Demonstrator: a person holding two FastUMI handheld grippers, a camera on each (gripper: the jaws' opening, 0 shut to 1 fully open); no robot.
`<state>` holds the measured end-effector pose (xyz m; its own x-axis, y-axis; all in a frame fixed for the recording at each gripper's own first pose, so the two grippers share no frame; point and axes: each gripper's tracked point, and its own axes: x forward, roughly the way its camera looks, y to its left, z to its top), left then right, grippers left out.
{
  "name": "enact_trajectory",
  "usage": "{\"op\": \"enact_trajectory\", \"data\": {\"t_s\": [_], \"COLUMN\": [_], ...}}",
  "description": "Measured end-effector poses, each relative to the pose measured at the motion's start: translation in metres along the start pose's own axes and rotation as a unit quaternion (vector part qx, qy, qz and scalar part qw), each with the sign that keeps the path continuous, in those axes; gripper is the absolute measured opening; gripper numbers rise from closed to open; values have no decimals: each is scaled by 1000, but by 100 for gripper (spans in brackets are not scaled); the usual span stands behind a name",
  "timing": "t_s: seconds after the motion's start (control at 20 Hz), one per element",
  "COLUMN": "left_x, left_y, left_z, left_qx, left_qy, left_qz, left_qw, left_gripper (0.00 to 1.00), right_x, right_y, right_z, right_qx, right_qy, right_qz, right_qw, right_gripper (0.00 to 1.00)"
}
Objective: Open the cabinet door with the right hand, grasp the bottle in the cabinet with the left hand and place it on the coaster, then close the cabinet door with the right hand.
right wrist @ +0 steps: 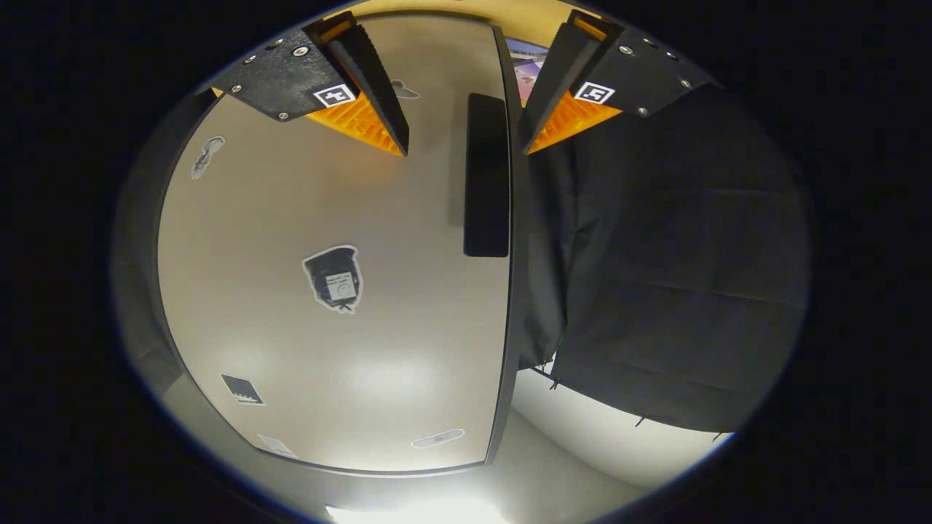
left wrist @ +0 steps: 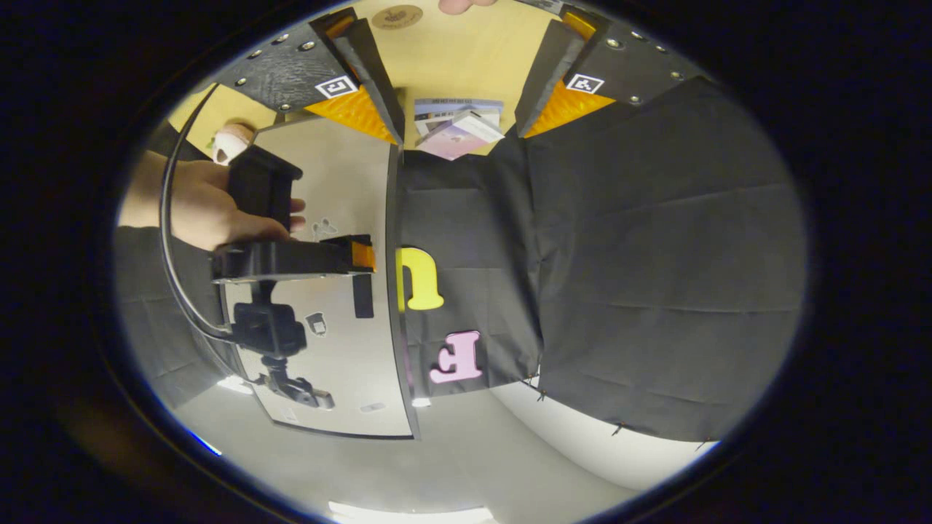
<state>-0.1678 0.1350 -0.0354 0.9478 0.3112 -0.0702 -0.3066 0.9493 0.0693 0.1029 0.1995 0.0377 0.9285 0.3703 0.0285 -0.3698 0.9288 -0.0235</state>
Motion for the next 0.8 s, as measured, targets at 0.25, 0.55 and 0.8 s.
{"op": "enact_trajectory", "data": {"t_s": [0.25, 0.55, 0.8], "left_x": [0, 0, 0], "left_y": [-13, -13, -10], "left_z": [-1, 1, 7], "left_qx": [-22, -44, -31], "left_qy": [2, -10, -26], "left_qz": [-30, -41, -49], "left_qw": [999, 998, 998], "left_gripper": [88, 92, 88], "right_x": [21, 18, 11], "right_y": [6, 6, 8], "right_z": [-17, -18, -19], "right_qx": [-22, -27, -20], "right_qy": [40, 43, 42], "right_qz": [0, 34, 66], "right_qw": [999, 998, 997], "right_gripper": [37, 22, 19]}}
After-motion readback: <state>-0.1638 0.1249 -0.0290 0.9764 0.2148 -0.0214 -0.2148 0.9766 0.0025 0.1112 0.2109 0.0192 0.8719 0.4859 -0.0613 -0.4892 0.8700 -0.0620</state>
